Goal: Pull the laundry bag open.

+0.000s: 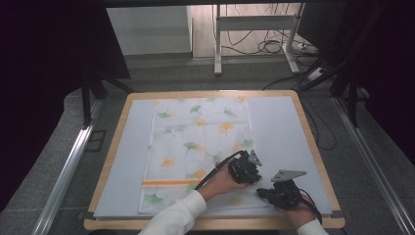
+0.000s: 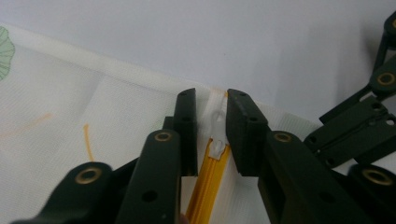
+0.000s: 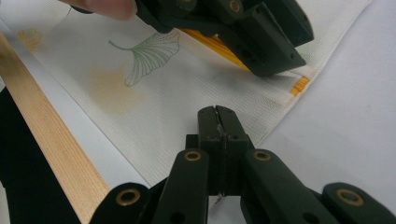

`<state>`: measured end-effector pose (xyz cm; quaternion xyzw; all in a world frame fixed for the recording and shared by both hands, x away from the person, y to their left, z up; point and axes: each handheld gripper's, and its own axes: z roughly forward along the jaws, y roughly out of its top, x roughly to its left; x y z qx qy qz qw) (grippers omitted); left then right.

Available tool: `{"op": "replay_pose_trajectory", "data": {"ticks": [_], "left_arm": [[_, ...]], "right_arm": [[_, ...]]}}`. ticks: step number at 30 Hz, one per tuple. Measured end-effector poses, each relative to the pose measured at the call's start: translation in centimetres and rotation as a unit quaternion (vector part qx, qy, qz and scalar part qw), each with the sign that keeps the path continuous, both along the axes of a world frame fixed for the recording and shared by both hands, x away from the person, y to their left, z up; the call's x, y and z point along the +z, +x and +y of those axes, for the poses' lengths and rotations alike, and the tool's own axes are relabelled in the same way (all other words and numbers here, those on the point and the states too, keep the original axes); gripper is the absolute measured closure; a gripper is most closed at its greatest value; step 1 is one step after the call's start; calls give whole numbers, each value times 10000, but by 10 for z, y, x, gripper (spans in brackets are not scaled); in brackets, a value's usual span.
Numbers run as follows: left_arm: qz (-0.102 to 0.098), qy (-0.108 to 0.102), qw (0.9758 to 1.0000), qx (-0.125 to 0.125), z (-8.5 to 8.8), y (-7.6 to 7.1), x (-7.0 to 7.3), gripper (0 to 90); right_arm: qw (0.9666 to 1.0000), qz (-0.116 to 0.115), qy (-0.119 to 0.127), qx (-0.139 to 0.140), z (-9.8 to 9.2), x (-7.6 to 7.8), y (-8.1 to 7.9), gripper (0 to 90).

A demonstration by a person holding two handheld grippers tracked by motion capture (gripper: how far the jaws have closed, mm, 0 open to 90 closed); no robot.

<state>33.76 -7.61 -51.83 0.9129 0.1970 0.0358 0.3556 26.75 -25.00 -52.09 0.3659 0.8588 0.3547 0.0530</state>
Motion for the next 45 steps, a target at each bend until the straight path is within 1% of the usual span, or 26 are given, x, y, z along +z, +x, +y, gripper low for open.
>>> {"op": "replay_pose_trajectory", "data": {"ticks": [4,9,10,11,12,15,16,17,19,22,23,24,26,27,31,33,35,38,42,45], "left_arm": [[68,-17,10000,-49,2,1,0,828],[16,-11,10000,-19,1,-1,1,850],[-54,27,10000,29,2,-1,2,870],[-43,26,10000,44,2,-1,2,898],[-19,25,10000,80,2,-2,2,899],[-38,51,9998,175,-1,-3,1,900],[-89,131,9998,152,-2,-3,1,896],[-67,158,9997,169,-3,-3,1,887],[-100,228,9996,160,-6,-3,2,877],[-76,255,9994,198,-7,-2,2,864],[-72,230,9995,225,-7,-2,2,849],[-27,206,9995,238,-6,-1,1,835],[77,156,9995,247,-5,1,1,839],[75,148,9996,245,-5,1,1,847],[-69,201,9996,202,-6,-2,1,898],[-60,169,9996,224,-6,-2,1,900],[-21,105,9996,261,-5,-2,0,900],[-39,83,9996,273,-4,-3,0,900],[-164,138,9995,218,-4,-4,0,900],[-197,154,9995,196,-3,-4,0,900]], "right_arm": [[10000,-10,-7,6,0,0,0,889],[10000,-23,-8,1,0,0,1,889],[10000,-24,-9,1,0,0,1,889],[10000,-28,-11,3,0,0,1,889],[10000,-34,-19,5,0,0,1,889],[10000,-40,-15,-1,0,0,1,889],[10000,-37,-23,-4,0,0,2,889],[10000,-36,-24,-7,0,0,2,889],[10000,-30,-18,-17,0,0,2,889],[10000,-30,-25,-31,0,0,2,889],[10000,-31,-26,-31,0,0,2,889],[10000,-35,-31,-31,0,0,3,889],[10000,-30,-30,-39,0,0,3,889],[10000,-33,-32,-41,1,0,3,888],[10000,-47,-49,-54,1,0,3,889],[9999,-62,-66,-69,0,1,4,889],[9999,-62,-66,-110,-1,1,5,889],[9996,-58,-19,-263,-2,2,10,890],[9987,-96,-19,-496,-5,2,19,890],[9983,-53,47,-576,-5,1,24,891]]}}
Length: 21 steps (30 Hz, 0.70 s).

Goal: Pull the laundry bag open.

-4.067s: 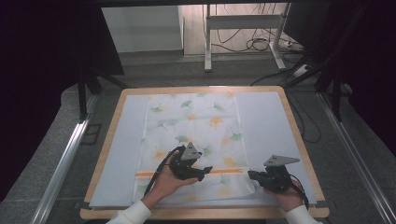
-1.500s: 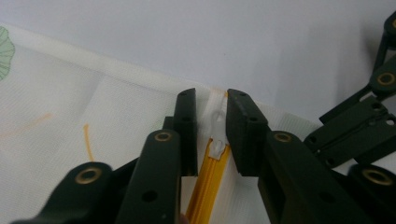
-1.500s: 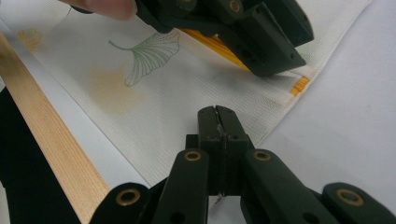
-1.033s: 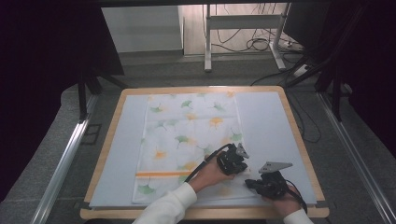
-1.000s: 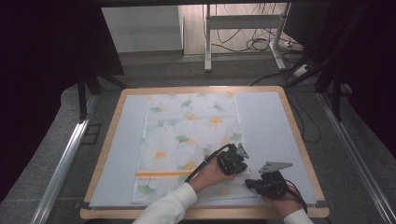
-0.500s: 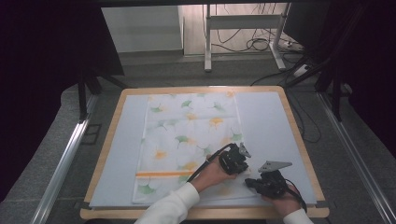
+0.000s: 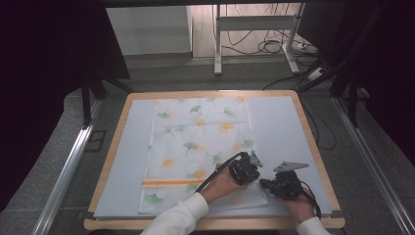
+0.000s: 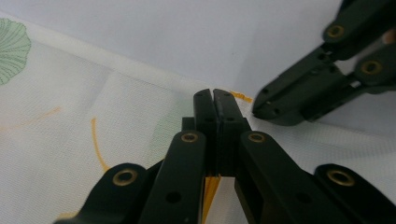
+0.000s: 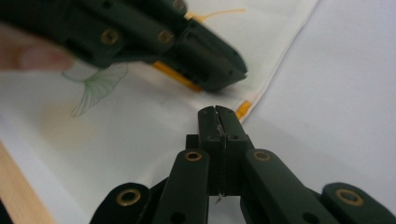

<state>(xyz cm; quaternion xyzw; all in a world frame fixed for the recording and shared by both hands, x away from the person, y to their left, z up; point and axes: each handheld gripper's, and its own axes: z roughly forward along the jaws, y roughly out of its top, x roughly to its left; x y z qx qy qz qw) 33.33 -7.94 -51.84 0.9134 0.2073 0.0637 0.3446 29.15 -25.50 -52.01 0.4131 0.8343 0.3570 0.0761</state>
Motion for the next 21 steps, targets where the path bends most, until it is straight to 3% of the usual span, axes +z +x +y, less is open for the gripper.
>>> {"op": "replay_pose_trajectory", "data": {"ticks": [8,21], "left_arm": [[-195,76,9998,9,1,-5,0,900],[-262,184,9995,18,6,-7,0,900]], "right_arm": [[9997,169,117,-116,-2,-1,3,893],[9995,233,166,-110,-3,-1,4,894]]}}
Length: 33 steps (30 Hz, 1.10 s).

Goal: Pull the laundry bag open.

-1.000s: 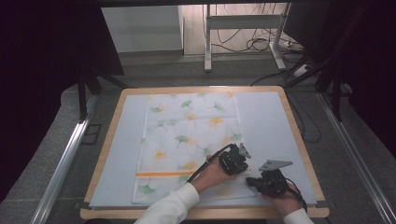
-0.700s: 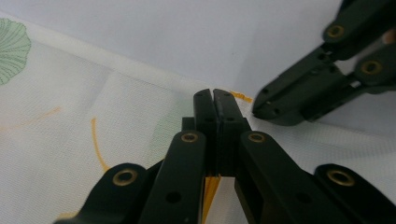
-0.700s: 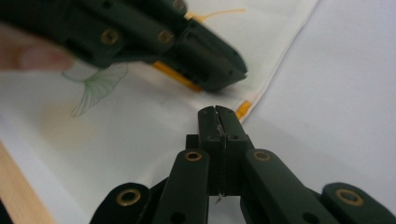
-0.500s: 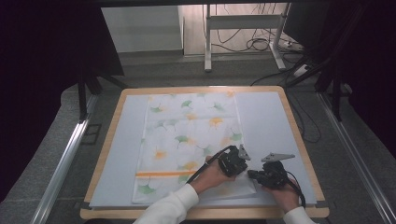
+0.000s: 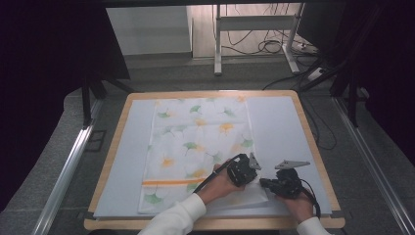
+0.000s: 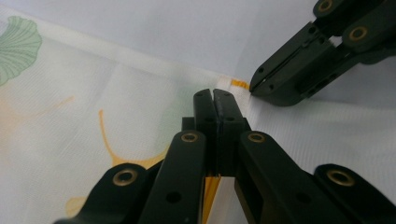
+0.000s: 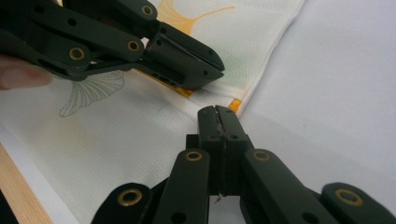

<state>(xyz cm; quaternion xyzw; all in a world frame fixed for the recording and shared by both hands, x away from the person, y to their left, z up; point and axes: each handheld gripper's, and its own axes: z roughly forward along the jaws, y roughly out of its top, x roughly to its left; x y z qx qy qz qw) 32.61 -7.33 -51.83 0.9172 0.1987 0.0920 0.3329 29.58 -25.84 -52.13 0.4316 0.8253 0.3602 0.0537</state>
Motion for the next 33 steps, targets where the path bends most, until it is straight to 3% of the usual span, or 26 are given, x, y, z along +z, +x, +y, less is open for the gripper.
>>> {"op": "replay_pose_trajectory", "data": {"ticks": [33], "left_arm": [[80,-1,9999,142,31,-6,-1,900]], "right_arm": [[10000,-1,27,34,-1,0,0,894]]}}
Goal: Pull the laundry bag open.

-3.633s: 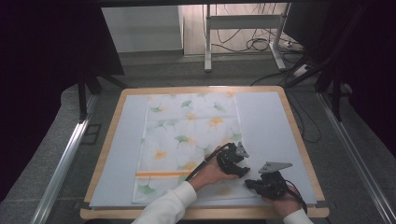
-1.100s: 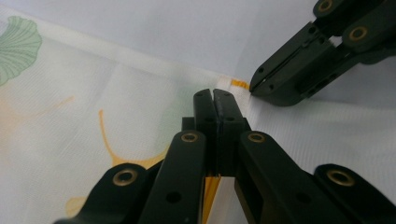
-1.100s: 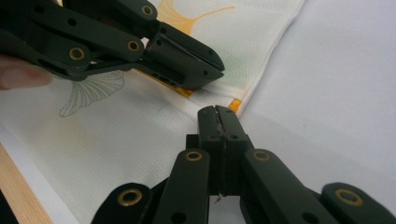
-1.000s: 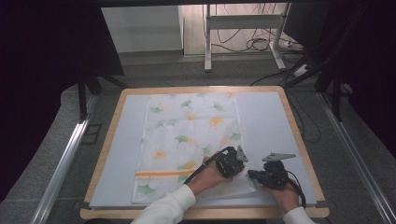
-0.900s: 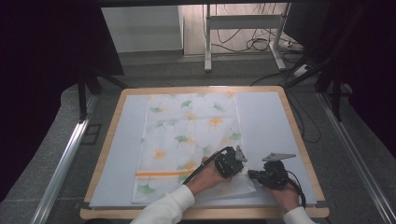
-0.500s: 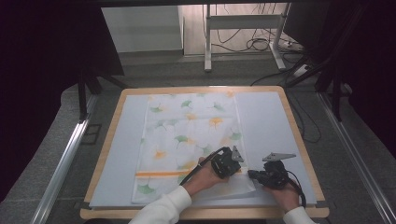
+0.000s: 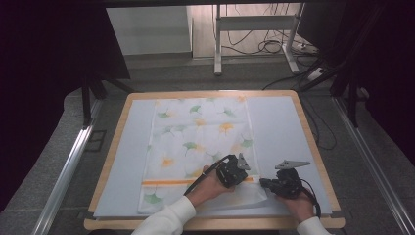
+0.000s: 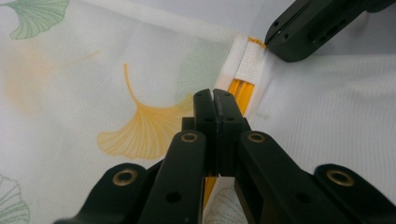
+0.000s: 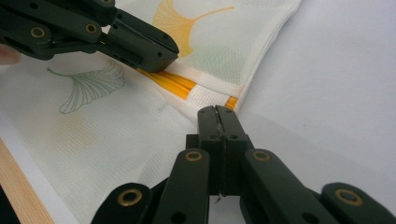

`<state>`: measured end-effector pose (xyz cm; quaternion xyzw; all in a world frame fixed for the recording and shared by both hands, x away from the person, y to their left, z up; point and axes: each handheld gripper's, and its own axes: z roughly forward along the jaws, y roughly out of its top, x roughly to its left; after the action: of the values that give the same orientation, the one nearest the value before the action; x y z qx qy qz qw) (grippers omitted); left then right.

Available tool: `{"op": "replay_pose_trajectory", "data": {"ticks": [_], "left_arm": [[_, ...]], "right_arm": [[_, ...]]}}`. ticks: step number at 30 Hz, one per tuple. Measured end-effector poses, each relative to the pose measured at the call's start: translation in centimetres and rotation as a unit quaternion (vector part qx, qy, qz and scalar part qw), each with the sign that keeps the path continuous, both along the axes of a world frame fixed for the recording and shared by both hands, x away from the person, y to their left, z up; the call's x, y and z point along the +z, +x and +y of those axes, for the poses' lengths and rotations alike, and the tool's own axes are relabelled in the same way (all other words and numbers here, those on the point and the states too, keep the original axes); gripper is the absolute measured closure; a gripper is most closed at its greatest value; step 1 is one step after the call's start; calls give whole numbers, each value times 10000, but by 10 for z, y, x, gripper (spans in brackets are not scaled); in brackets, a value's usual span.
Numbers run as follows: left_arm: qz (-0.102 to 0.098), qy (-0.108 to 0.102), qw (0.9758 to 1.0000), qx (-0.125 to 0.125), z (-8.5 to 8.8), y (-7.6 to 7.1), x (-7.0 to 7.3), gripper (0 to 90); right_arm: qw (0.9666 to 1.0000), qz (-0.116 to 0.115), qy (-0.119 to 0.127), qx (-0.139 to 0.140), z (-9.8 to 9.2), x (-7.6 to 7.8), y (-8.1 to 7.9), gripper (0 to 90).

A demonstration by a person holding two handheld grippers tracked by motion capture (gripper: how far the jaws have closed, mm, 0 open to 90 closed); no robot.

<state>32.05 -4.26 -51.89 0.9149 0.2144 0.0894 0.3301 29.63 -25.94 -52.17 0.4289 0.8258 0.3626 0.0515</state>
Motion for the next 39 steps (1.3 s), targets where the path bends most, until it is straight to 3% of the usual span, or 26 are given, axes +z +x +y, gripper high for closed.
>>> {"op": "replay_pose_trajectory", "data": {"ticks": [39], "left_arm": [[73,83,9998,167,27,-4,0,900]], "right_arm": [[10000,-37,-10,27,0,0,0,894]]}}
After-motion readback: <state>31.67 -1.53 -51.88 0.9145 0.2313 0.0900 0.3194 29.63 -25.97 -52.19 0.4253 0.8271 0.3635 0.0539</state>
